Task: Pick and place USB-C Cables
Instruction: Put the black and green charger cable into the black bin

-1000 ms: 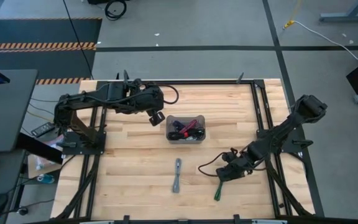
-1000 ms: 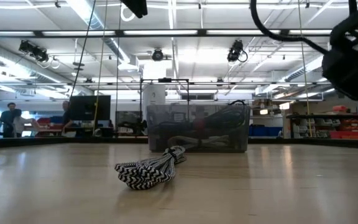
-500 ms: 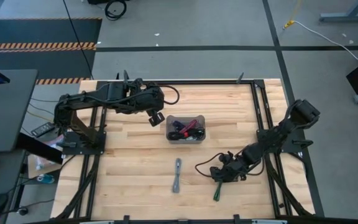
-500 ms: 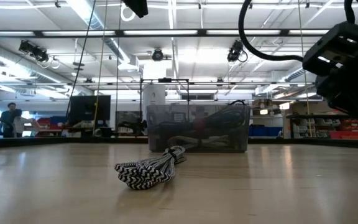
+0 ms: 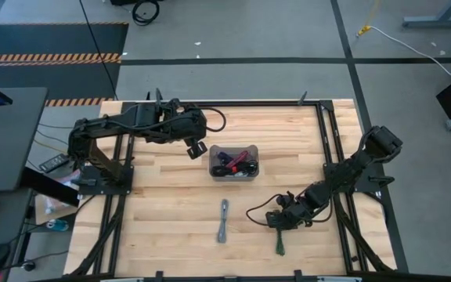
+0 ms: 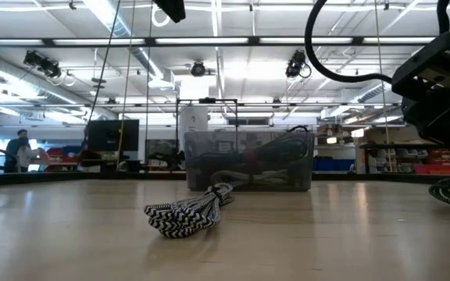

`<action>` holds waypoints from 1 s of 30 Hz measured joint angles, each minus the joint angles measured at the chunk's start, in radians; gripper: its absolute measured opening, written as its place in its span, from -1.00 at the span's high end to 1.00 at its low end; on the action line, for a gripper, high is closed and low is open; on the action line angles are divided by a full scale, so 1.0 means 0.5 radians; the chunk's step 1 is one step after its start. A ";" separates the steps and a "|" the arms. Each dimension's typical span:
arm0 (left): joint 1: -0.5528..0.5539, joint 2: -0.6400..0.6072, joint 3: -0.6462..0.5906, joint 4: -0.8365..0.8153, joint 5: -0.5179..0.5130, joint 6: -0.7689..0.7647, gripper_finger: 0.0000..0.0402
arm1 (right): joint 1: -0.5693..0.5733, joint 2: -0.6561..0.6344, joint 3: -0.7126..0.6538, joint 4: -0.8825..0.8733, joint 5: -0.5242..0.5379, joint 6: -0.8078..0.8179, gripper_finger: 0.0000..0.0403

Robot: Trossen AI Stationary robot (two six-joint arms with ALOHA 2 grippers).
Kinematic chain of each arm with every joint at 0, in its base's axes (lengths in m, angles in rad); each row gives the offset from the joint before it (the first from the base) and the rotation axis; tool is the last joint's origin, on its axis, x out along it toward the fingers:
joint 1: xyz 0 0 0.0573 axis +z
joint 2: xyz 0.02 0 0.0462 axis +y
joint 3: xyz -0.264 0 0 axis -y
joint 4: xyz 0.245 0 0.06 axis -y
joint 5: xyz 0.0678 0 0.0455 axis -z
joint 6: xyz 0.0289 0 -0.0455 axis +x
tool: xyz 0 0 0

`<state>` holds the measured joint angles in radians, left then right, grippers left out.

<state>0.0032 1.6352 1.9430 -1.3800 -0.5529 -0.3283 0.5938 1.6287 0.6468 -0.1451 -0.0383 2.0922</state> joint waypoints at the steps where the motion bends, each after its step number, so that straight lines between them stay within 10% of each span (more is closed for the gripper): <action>1: 0.000 0.000 0.000 0.000 0.000 0.000 0.24 | 0.004 0.000 0.000 -0.002 0.001 -0.001 0.89; 15: 0.001 0.000 0.000 -0.001 0.001 -0.001 0.24 | -0.180 -0.225 0.265 0.083 0.209 -0.963 0.91; 30: 0.000 0.000 0.000 -0.084 0.062 -0.002 0.24 | -1.027 -0.413 1.553 -1.449 -0.173 -3.220 0.91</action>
<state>0.0032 1.6352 1.9430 -1.4221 -0.5220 -0.3290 0.0803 1.4222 1.4235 -0.8696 -0.1247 0.4824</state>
